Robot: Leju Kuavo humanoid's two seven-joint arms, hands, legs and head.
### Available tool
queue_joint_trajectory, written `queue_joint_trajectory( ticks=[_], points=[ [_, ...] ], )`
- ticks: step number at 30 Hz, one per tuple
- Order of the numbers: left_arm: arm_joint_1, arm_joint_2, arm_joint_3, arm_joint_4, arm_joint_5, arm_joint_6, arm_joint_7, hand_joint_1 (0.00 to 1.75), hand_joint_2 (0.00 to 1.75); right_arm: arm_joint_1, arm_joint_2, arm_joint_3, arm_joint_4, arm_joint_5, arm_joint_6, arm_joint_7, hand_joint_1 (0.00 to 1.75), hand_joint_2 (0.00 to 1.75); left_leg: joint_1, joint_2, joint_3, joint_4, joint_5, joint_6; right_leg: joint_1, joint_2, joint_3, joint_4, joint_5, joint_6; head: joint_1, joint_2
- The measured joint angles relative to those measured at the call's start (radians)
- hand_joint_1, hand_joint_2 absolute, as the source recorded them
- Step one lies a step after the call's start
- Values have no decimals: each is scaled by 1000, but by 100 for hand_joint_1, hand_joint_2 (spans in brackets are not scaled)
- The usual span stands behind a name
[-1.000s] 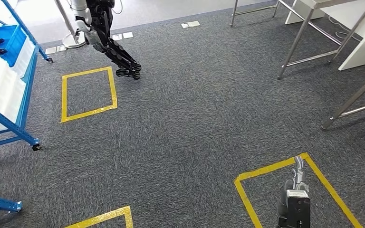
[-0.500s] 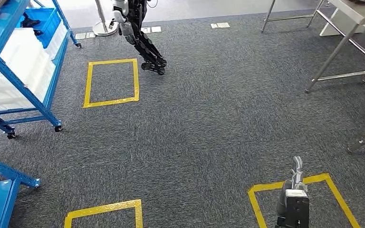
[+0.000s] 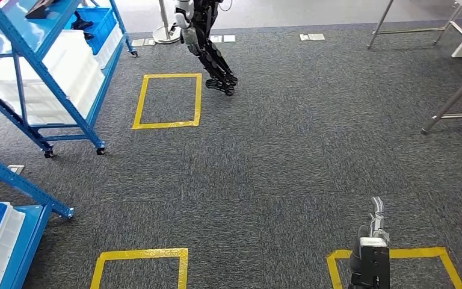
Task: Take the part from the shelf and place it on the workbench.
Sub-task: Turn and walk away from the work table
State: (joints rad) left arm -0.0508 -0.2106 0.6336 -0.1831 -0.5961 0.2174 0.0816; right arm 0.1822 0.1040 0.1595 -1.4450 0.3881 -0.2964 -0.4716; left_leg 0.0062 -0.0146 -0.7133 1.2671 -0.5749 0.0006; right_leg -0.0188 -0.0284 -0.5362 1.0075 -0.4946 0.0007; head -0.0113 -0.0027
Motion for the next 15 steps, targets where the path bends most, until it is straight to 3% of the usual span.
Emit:
queue_joint_trajectory(
  ticks=[1, 2, 3, 5, 7, 10, 12, 14, 15],
  points=[
    [1, 0, -2, 0, -1, -1, 0, 0, 0, 0, 0, -1, 0, 1, 0, 0, 0, 0, 1, 3, -12, 24, -2, -1, 2, -11, 0, 0, -1, -1, 0, 0],
    [2, 0, -4, 0, -2, -2, 0, 0, 0, 0, 1, -1, 0, 3, 0, 0, 0, 0, 2, 6, -5, 9, 15, 0, 3, -21, 1, 0, -2, -2, 0, 0],
    [2, 0, -6, 0, -2, -3, 0, 0, 0, 0, 1, -1, 0, 5, 0, 1, 0, 0, 3, 13, 23, -43, 45, 3, 4, -31, 2, 0, -3, -3, 0, 0],
    [0, 0, -7, 0, -3, -5, 0, 0, 0, -1, 2, -2, 0, 7, 0, 1, 0, 0, -2, 53, 96, -178, 98, 11, 8, -48, 6, 0, -6, -1, 0, 0],
    [-3, 1, -8, 0, -4, -6, 0, 0, 0, -1, 3, -2, -1, 9, 0, 1, 0, 0, -11, 76, 129, -243, 111, 19, 13, -62, 8, 0, -10, 5, 1, 0],
    [-1, 3, -8, 0, -4, -7, 0, 0, 0, -1, 7, -2, -4, 11, 0, 1, 0, 0, -14, 50, 133, -258, 116, 34, 14, -79, 14, -2, -15, 18, 1, 0],
    [-2, 3, -8, 0, -4, -8, 0, 0, 0, -1, 8, -2, -6, 12, 0, 1, 0, 0, -8, 29, 142, -273, 127, 46, 12, -42, -5, 49, -44, 21, 3, 0],
    [-4, 3, -8, 0, -4, -9, -1, 0, 0, 3, 7, -2, -6, 13, 0, 2, 0, 0, -6, 7, 142, -277, 132, 52, 7, 7, -64, 174, -99, 15, 6, 0],
    [-3, 3, -8, 0, -4, -10, -1, 0, 0, 5, 6, -2, -6, 13, 0, 3, 0, 0, -6, -6, 141, -277, 132, 53, 6, 16, -96, 235, -120, 15, 8, 0]
  ],
)
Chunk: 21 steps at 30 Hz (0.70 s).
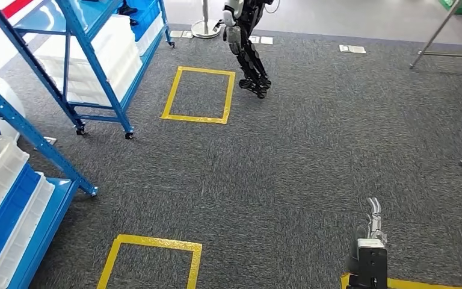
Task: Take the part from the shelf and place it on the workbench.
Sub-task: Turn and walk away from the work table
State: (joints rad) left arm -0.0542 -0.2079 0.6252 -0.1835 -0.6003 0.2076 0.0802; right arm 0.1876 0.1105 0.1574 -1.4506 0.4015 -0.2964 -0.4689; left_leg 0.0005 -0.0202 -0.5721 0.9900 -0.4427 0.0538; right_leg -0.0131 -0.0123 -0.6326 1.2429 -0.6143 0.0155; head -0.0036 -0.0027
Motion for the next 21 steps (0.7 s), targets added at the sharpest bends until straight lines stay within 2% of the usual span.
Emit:
queue_joint_trajectory(
  ticks=[1, 2, 3, 4, 5, 6, 7, 9, 10, 12, 14, 15, 16, 17, 18, 19, 21],
  points=[
    [1, 0, 0, 0, 0, 0, 0, 0, 0, 2, -1, 0, 1, 0, 0, 1, 0, 0, 0, -13, 0, 0, 0, 0, -1, 3, -20, 34, -6, 4, 0, 0],
    [2, 0, 0, 0, 0, 0, 0, 0, 0, 3, -1, 0, 1, 1, 0, 2, 0, 0, 0, -25, 0, 1, 0, -1, -2, 6, -22, 31, 4, 11, 0, 0],
    [3, 0, 0, 0, 0, 0, 0, 0, 0, 3, -1, 0, 1, 2, 0, 3, 0, 0, 1, -38, 1, 2, -1, -2, -4, 9, -5, -13, 30, 21, 0, 0],
    [4, 0, 0, 0, 0, 0, -1, 0, 0, 3, -1, 0, 1, 2, 0, 3, 0, 0, 2, -50, 2, 4, -2, -4, -9, 20, 24, -82, 63, 32, 0, 0],
    [3, 0, 0, 0, 0, 0, -1, 0, 0, 3, -1, 0, 1, 3, 0, 4, 0, 0, 1, -62, 1, 9, -4, -9, -12, 36, 53, -149, 91, 38, 1, 0],
    [3, 0, 0, 0, -1, 0, -1, 0, 0, 3, -1, 0, 1, 3, 0, 4, 0, 0, -1, -72, -2, 14, -6, -14, -14, 47, 74, -198, 111, 38, 2, 0],
    [3, 0, 0, 0, -1, 0, -2, 0, 0, 4, -1, 0, 1, 3, 0, 4, 0, 0, -2, -80, -5, 17, -7, -20, -14, 55, 85, -223, 119, 34, 1, 0],
    [6, 1, 0, 0, -3, 0, -2, 0, 0, 6, -2, -1, 1, 4, 0, 5, 0, 0, -1, -92, -10, 18, -6, -29, -11, 45, 89, -229, 123, 20, 0, 0],
    [8, 1, 0, 0, -4, 0, -2, 0, 0, 6, -2, -1, 1, 4, 0, 5, 0, 0, 1, -86, -12, 21, -8, -33, -12, 38, 90, -230, 125, 14, -1, 0],
    [8, 3, 0, 0, -5, -1, -2, 0, 0, 9, -2, -3, 1, 3, 0, 4, 0, 0, 4, -48, -32, 67, -39, -41, -13, 22, 92, -232, 127, 0, -5, 0],
    [5, 3, 0, 0, -7, -1, -2, 0, 0, 16, -3, -5, 1, 1, -1, 3, 0, 0, 5, -4, -86, 183, -102, -48, -10, 3, 92, -233, 124, -12, -8, 0],
    [5, 3, 0, 0, -8, -1, -1, 0, 0, 19, -3, -6, 1, 0, -2, 2, 0, 0, 7, 3, -117, 246, -128, -50, -7, -9, 92, -233, 123, -16, -9, 0],
    [5, 2, 0, 0, -8, -1, -1, 0, 0, 21, -4, -7, 1, 0, -3, 2, 0, 0, 8, 7, -138, 289, -141, -51, -5, -20, 92, -233, 122, -17, -9, 0],
    [6, 2, 0, 0, -9, -1, 0, 0, 0, 23, -4, -7, 1, -1, -5, 1, 0, 0, 8, 9, -142, 296, -135, -50, -3, -30, 92, -233, 121, -19, -9, 0],
    [7, 2, 0, 0, -10, -1, 1, 0, 0, 23, -4, -7, 1, -2, -6, 1, 0, 0, 8, 13, -127, 268, -114, -46, -1, -40, 94, -232, 120, -20, -9, 0],
    [7, 3, 0, 0, -11, -1, 1, 0, 0, 24, -4, -8, 1, -3, -8, -1, 0, 0, 6, 25, -94, 206, -81, -40, 1, -49, 96, -233, 119, -21, -8, 0],
    [4, 4, 0, 0, -12, 0, 1, 0, 0, 24, -4, -8, 0, -4, -10, -3, 0, 0, -5, 68, -27, 78, -36, -25, 6, -66, 99, -232, 116, -19, -8, 0]
  ],
)
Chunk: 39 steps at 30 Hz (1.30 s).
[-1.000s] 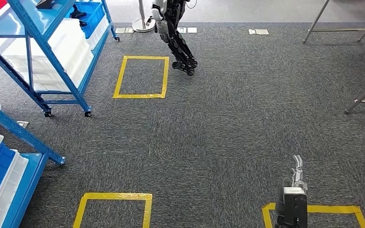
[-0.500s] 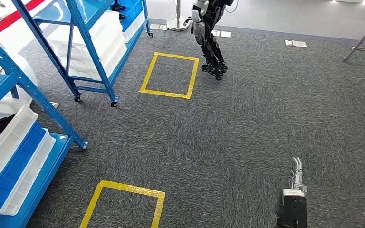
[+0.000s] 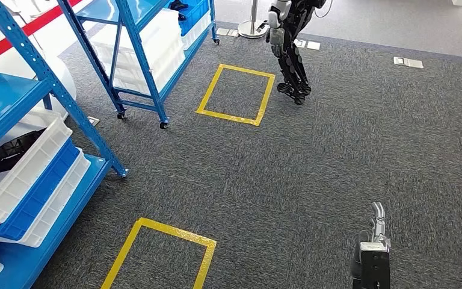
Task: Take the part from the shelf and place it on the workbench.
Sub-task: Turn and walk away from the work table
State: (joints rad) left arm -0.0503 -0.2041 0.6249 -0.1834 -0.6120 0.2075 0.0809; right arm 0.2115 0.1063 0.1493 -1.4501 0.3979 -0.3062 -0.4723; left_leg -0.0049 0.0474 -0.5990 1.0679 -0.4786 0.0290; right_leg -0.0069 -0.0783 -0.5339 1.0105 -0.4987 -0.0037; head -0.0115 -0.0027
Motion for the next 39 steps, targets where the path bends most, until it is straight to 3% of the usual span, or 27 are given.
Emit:
queue_joint_trajectory(
  ticks=[2, 4, 6, 8, 10, 11, 12, 13, 15, 17, 19, 20, 22, 24, 26, 27, 28, 30, 32, 35, 37, 39],
  points=[
    [-2, 2, 0, 0, -1, 1, 0, 0, 0, 1, 0, 0, 0, 0, -2, -2, 0, 0, -11, 18, 22, -50, 8, 9, 4, -16, 1, 0, -3, 5, 0, 0],
    [0, 2, 0, 0, -2, 2, 0, 0, 0, 0, 1, -1, -1, 0, -4, -2, 0, 0, -10, -3, 24, -60, 15, 16, 5, -28, 4, -1, -6, 13, 0, 0],
    [1, 1, 0, 0, -3, 2, 0, 0, 0, 0, 1, -1, -2, -1, -7, -2, 0, 0, -3, -23, 33, -76, 26, 24, 3, 5, -6, 29, -26, 18, 0, 0],
    [-1, -2, 0, 0, -3, 3, 0, 0, 0, 2, -1, -1, -1, -4, -10, -2, 0, 0, 1, -43, 36, -83, 32, 28, -2, 53, -55, 134, -74, 16, 3, 0],
    [-2, -3, 0, 0, -4, 4, 1, 0, 0, 5, -2, -1, 0, -6, -11, -2, 0, 0, 3, -68, 35, -83, 33, 29, -8, 68, -116, 252, -114, 18, 4, 0],
    [-1, -4, 0, 0, -4, 4, 1, 0, 0, 5, -2, -1, 0, -7, -11, -1, 0, 0, 4, -80, 35, -82, 33, 29, -11, 70, -127, 272, -114, 25, 4, 0],
    [0, -4, 0, 0, -5, 4, 2, 0, 0, 5, -3, -1, 0, -8, -12, -1, 0, 0, 5, -94, 36, -81, 33, 27, -14, 72, -120, 250, -96, 36, 4, 0],
    [0, -4, 0, 0, -5, 4, 2, 0, 0, 4, -3, -1, 0, -9, -12, -1, 0, 0, 8, -107, 37, -78, 31, 24, -20, 79, -95, 195, -67, 49, 4, 0],
    [0, -4, 0, 0, -5, 4, 2, 0, 0, 2, -3, -1, 0, -9, -12, 0, 0, 0, 10, -131, 32, -66, 25, 12, -31, 116, -39, 66, -16, 67, 7, 0],
    [0, -4, 0, 0, -6, 5, 2, 0, 0, 1, -2, 0, 1, -9, -12, 1, 0, 0, 8, -149, 21, -55, 22, -2, -34, 137, -17, 15, 0, 61, 7, 0],
    [2, -3, 0, 0, -6, 5, 3, 0, 0, 0, -2, -1, 0, -10, -12, 1, 0, 0, 11, -162, 13, -52, 24, -11, -31, 121, -17, 18, 2, 45, 4, 0],
    [3, -3, 0, 0, -6, 5, 3, 0, 0, -2, -2, -1, 0, -10, -12, 1, 0, 0, 14, -155, 9, -46, 20, -14, -31, 113, -17, 18, 4, 39, 3, 0],
    [3, -2, 0, 0, -6, 5, 3, 0, 0, -4, -1, -1, 0, -10, -12, 1, 0, 0, 16, -113, -19, 14, -15, -20, -31, 96, -16, 16, 5, 26, 0, 0],
    [0, -2, 0, 0, -6, 5, 3, 0, 0, -2, 0, -2, 0, -9, -12, 1, 0, 0, 16, -69, -81, 142, -77, -25, -24, 73, -16, 16, 2, 17, -3, 0],
    [0, -3, 0, 0, -6, 5, 3, 0, 0, -1, -1, -3, 0, -9, -12, 1, 0, 0, 16, -57, -126, 231, -104, -26, -18, 49, -16, 16, -1, 12, -3, 0],
    [1, -3, 0, 0, -6, 5, 3, 0, 0, -1, -1, -3, 0, -9, -12, 1, 0, 0, 15, -55, -122, 223, -91, -22, -14, 38, -15, 16, -2, 10, -3, 0],
    [2, -3, 0, 0, -6, 6, 3, 0, 0, -2, 0, -3, 0, -9, -12, 1, 0, 0, 13, -50, -99, 179, -63, -15, -11, 29, -12, 16, -4, 8, -3, 0],
    [0, -2, 0, 0, -6, 7, 3, 0, 0, -5, 0, -3, 0, -9, -13, 2, 0, 0, 0, -14, -27, 45, -7, 7, -4, 10, -6, 16, -7, 6, -2, 0],
    [-4, -1, 0, 0, -6, 10, 3, 0, 0, -7, 2, -3, 0, -9, -13, 3, 0, 0, -13, 17, 11, -31, 9, 23, 0, -6, -4, 15, -11, 8, -2, 0],
    [-2, -1, 0, 0, -6, 13, 3, 0, 0, -9, 4, -3, -1, -9, -13, 7, 0, 0, -16, -4, 16, -51, 14, 28, 2, -25, 0, 14, -15, 18, -3, 0],
    [-1, -2, 0, 0, -7, 14, 4, 0, 0, -11, 4, -3, -2, -9, -14, 8, 0, 0, -7, -25, 27, -71, 27, 32, 1, 12, -18, 57, -40, 21, -1, 0],
    [-4, -4, 0, 0, -10, 14, 6, 0, 0, -10, 1, -3, -1, -10, -15, 10, 0, 0, -1, -47, 31, -78, 33, 36, -4, 58, -74, 171, -89, 19, 1, 0]
  ],
)
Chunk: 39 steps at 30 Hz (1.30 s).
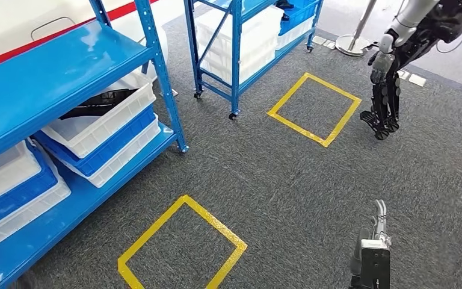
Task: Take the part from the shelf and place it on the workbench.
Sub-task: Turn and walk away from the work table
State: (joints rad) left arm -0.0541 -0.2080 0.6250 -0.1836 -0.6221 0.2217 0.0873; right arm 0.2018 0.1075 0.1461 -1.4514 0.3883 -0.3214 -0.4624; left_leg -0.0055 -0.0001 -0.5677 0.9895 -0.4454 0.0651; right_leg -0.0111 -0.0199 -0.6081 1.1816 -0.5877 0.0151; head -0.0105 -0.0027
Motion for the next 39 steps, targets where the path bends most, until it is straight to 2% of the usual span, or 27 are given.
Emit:
queue_joint_trajectory(
  ticks=[1, 2, 3, 4, 6, 7, 8, 11, 13, 15, 16, 17, 18, 19, 20, 22, 24, 26, 28, 30, 32, 33, 34, 36, 37, 38, 39],
  points=[
    [-1, -1, 0, 0, -2, 0, 1, 0, 0, 1, -2, 0, 1, -1, 0, 1, 0, 0, 0, -12, -1, 0, 0, 1, -3, 8, -32, 60, -21, 1, 0, 0],
    [-1, -2, 0, 0, -4, 0, 3, 0, 0, 2, -4, 0, 2, -1, -1, 1, 0, 0, 1, -25, -1, 0, 0, 0, -5, 11, -53, 98, -28, 6, 0, 0],
    [0, -2, 0, 0, -6, 0, 4, 0, 0, 2, -6, 0, 3, -2, -1, 1, 0, 0, 3, -37, 0, 1, 0, -2, -8, 12, -57, 99, -19, 15, 0, 0],
    [1, -2, 0, 0, -6, 0, 5, 0, 0, 1, -7, 0, 4, -2, -2, 1, 0, 0, 5, -50, 1, 4, -2, -5, -13, 15, -43, 61, 5, 27, 0, 0],
    [1, -2, 0, 0, -6, 1, 6, 0, 0, -1, -10, 0, 5, -2, -2, 1, 0, 0, 9, -74, -1, 15, -9, -18, -23, 39, 14, -69, 63, 50, 1, 0],
    [0, -2, 0, 0, -6, 1, 6, 0, 0, -2, -10, 0, 5, -2, -2, 1, 0, 0, 9, -83, -4, 23, -13, -26, -25, 49, 36, -117, 81, 51, 2, 0],
    [1, -1, 0, 0, -6, 1, 6, 0, 0, -3, -11, 0, 6, -2, -2, 1, 0, 0, 9, -90, -7, 29, -17, -33, -25, 56, 48, -142, 89, 46, 2, 0],
    [5, 0, 0, 0, -9, 2, 7, 0, 0, -6, -12, 0, 7, -4, -3, 2, 0, 0, 13, -100, -15, 35, -19, -45, -21, 42, 52, -147, 92, 20, 0, 0],
    [5, 1, 0, 0, -12, 4, 8, 0, 0, -6, -12, 0, 7, -6, -5, 1, 0, 0, 16, -68, -33, 74, -44, -52, -21, 29, 54, -149, 94, 8, -4, 0],
    [2, 2, 0, 0, -14, 5, 7, 0, 0, 0, -12, 1, 6, -9, -6, 1, 0, 0, 16, -25, -89, 186, -101, -59, -18, 12, 54, -149, 91, -1, -9, 0],
    [1, 2, 0, 0, -14, 6, 7, 0, 0, 3, -13, 1, 6, -10, -7, 1, 0, 0, 17, -15, -122, 250, -127, -60, -15, 2, 54, -149, 90, -5, -10, 0],
    [2, 1, 0, 0, -14, 6, 7, 0, 0, 5, -13, 1, 7, -11, -8, 0, 0, 0, 17, -10, -148, 297, -140, -60, -12, -8, 55, -149, 88, -7, -10, 0],
    [3, 1, 0, 0, -14, 6, 6, 0, 0, 5, -14, 1, 7, -11, -8, 0, 0, 0, 16, -8, -157, 309, -134, -57, -10, -18, 56, -149, 87, -9, -10, 0],
    [4, 1, 0, 0, -14, 6, 5, 0, 0, 5, -14, 1, 7, -12, -8, 0, 0, 0, 15, -5, -146, 283, -110, -51, -7, -27, 58, -149, 85, -11, -10, 0],
    [5, 1, 0, 0, -14, 6, 2, 0, 0, 5, -14, 1, 7, -12, -9, 0, 0, 0, 12, 3, -117, 225, -75, -41, -4, -36, 61, -150, 83, -13, -10, 0],
    [3, 4, 0, 0, -15, 6, -3, 0, 0, 5, -14, 2, 6, -12, -9, 0, 0, 0, -2, 43, -53, 98, -27, -19, 2, -53, 66, -151, 79, -15, -9, 0],
    [1, 6, 0, 0, -16, 7, -8, 0, 0, 6, -14, 3, 6, -13, -10, -1, 0, 0, -14, 64, -30, 46, -21, -7, 5, -70, 69, -153, 76, -10, -9, 0],
    [3, 6, 0, 0, -17, 7, -10, 0, 0, 7, -14, 4, 5, -14, -10, -2, 0, 0, -14, 44, -26, 34, -16, -5, 6, -84, 72, -155, 72, -4, -10, 0],
    [5, 5, 0, 0, -17, 9, -11, 0, 0, 8, -15, 6, 2, -15, -11, -2, 0, 0, -7, 23, -12, 11, -3, -3, 5, -55, 65, -130, 57, 2, -9, 0],
    [3, 3, 0, 0, -18, 12, -14, 0, 0, 12, -18, 5, 2, -16, -12, -3, 0, 0, -2, 2, -4, -1, 6, -1, 0, -7, 22, -36, 14, 1, -5, 0],
    [2, 2, 0, 0, -21, 16, -20, 0, 0, 19, -21, 5, 2, -19, -14, -3, 0, 0, 0, -23, -5, -1, 7, 0, -5, 9, -39, 77, -26, 2, -3, 0],
    [4, 1, 0, 0, -22, 18, -23, 0, 0, 22, -23, 5, 3, -21, -16, -3, 0, 0, 1, -35, -5, 0, 6, -1, -8, 11, -53, 100, -26, 9, -3, 0],
    [5, 1, 0, 0, -24, 20, -26, 0, 0, 24, -25, 5, 3, -23, -18, -4, 0, 0, 3, -48, -5, 1, 6, -4, -12, 12, -50, 85, -11, 20, -3, 0],
    [7, 1, 0, 0, -26, 23, -30, 0, 0, 27, -28, 5, 3, -26, -25, -8, 0, 0, 10, -73, -6, 10, 1, -15, -24, 28, 0, -35, 47, 45, -2, 0],
    [7, 2, 0, 0, -27, 25, -33, 0, 0, 29, -29, 5, 3, -27, -28, -10, 0, 0, 11, -84, -10, 19, -4, -23, -27, 39, 25, -92, 69, 51, 0, 0],
    [8, 2, 0, 0, -28, 29, -37, 0, 0, 30, -29, 6, 3, -28, -31, -12, 0, 0, 11, -93, -14, 27, -8, -31, -29, 47, 44, -130, 81, 49, 1, 0],
    [8, 3, 0, 0, -29, 34, -43, 0, 0, 33, -29, 6, 3, -29, -33, -13, 0, 0, 10, -99, -17, 32, -12, -38, -28, 52, 51, -145, 85, 41, 1, 0]
  ],
)
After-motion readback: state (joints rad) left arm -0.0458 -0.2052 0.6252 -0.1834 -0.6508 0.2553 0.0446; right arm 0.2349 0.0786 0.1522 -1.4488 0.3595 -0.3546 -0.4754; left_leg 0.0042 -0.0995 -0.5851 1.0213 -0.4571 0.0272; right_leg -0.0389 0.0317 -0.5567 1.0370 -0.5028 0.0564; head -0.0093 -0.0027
